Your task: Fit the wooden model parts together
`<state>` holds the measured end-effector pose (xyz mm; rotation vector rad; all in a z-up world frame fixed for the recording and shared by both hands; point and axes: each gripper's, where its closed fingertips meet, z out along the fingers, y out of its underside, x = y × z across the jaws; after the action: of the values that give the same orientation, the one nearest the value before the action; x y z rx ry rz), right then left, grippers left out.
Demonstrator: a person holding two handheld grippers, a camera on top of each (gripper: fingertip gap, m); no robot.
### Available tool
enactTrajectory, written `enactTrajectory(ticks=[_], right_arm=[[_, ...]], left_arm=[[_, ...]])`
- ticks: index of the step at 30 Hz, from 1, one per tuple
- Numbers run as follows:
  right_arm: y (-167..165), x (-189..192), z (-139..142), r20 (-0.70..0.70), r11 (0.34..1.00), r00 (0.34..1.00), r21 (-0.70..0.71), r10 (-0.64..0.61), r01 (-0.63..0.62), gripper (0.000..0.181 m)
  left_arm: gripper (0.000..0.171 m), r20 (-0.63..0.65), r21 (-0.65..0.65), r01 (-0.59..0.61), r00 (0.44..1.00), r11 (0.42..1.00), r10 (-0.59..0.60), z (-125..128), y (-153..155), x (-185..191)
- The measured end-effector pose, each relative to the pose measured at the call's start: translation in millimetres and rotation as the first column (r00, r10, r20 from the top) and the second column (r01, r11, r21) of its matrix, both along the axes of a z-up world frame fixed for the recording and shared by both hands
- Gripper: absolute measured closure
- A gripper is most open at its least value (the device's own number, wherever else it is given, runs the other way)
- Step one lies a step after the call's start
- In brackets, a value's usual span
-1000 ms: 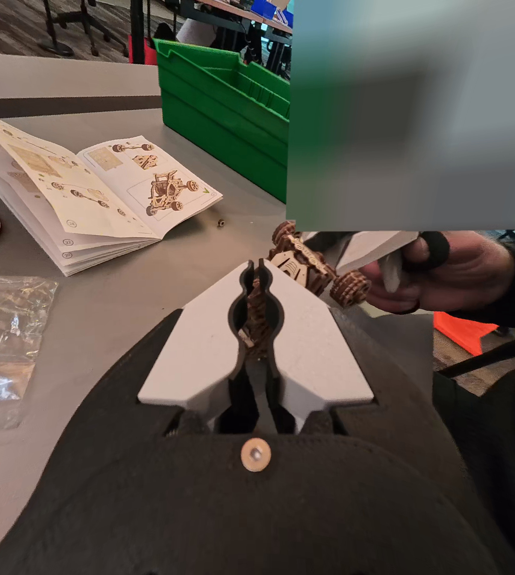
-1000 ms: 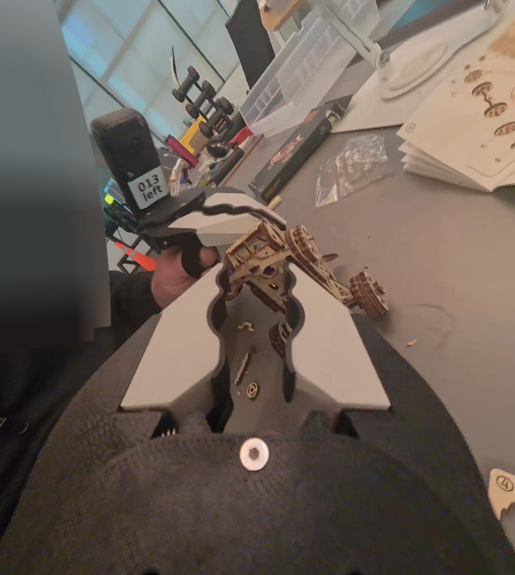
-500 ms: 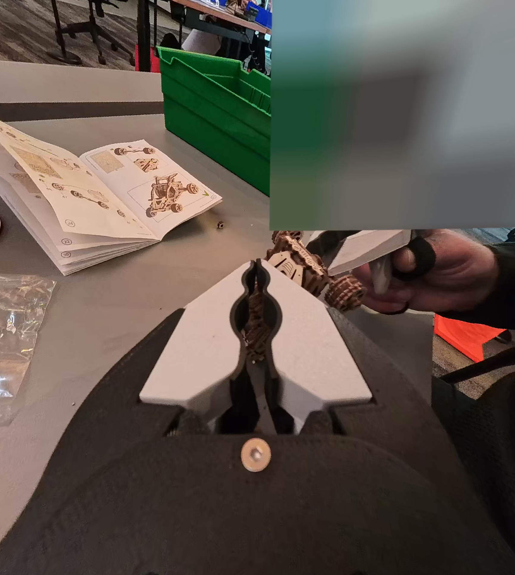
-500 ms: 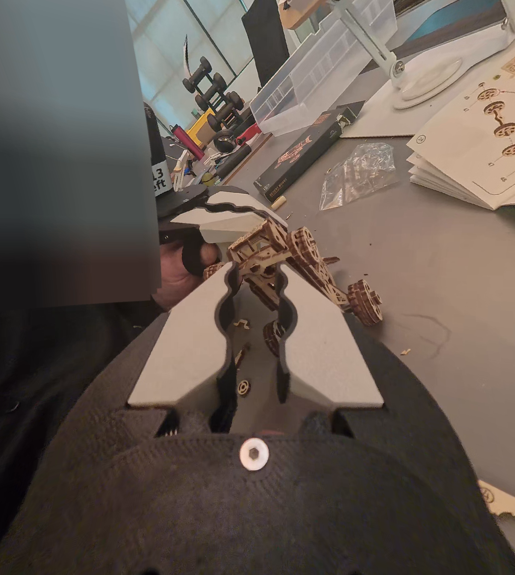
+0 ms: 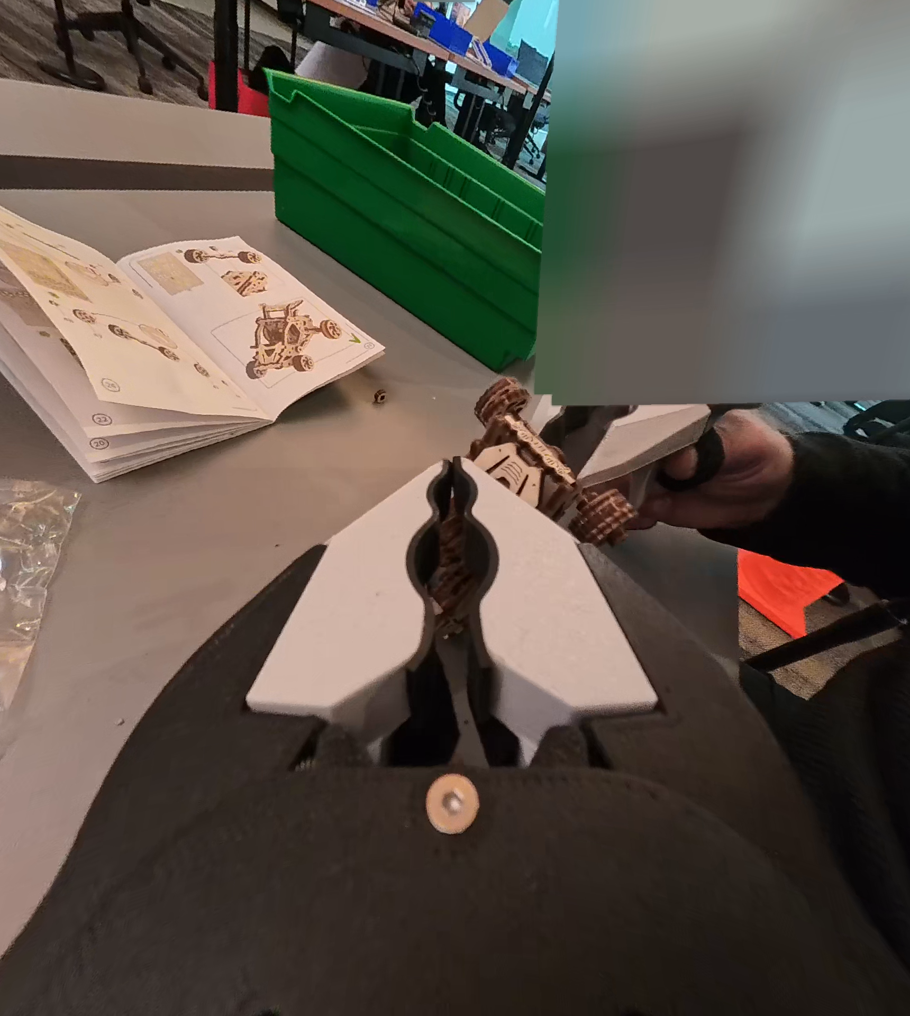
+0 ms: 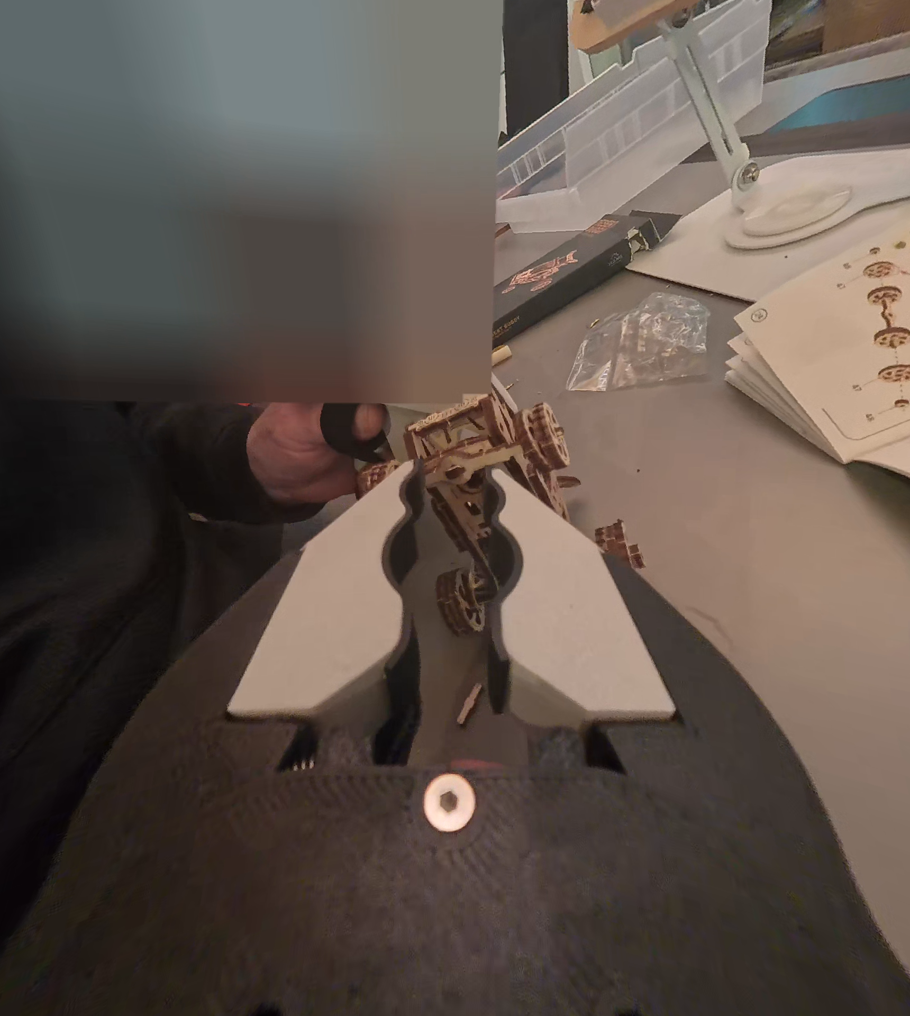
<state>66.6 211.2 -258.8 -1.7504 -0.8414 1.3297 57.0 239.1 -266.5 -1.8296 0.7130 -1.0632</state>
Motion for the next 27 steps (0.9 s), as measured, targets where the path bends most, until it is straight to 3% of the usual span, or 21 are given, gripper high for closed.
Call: enactTrajectory(ticks=[5,12,25,27], right_arm=[[0,-1,0,0.01,0.997,1.0,0.07,0.024,-0.025,0.163],[4,1,1,-0.036,0.996,0.997,0.067,0.063,-0.061,0.161],[-4,11,1,-0.009,1.0,1.0,0.008,0.026,-0.026,0.156],[-3,10,2,0.0,1.0,1.0,0.014,0.02,-0.02,0.156]], left_arm=[[0.171,0.023,-0.028,-0.003,1.0,1.0,0.003,0,0,-1],[0.171,0.032,-0.057,0.013,0.999,0.998,-0.011,0,3,-3],[0.161,-0.018,-0.014,0.036,0.999,0.999,-0.036,3,-6,5],[0.165,0.0,-0.026,0.033,0.999,0.999,-0.033,7,-5,7]])
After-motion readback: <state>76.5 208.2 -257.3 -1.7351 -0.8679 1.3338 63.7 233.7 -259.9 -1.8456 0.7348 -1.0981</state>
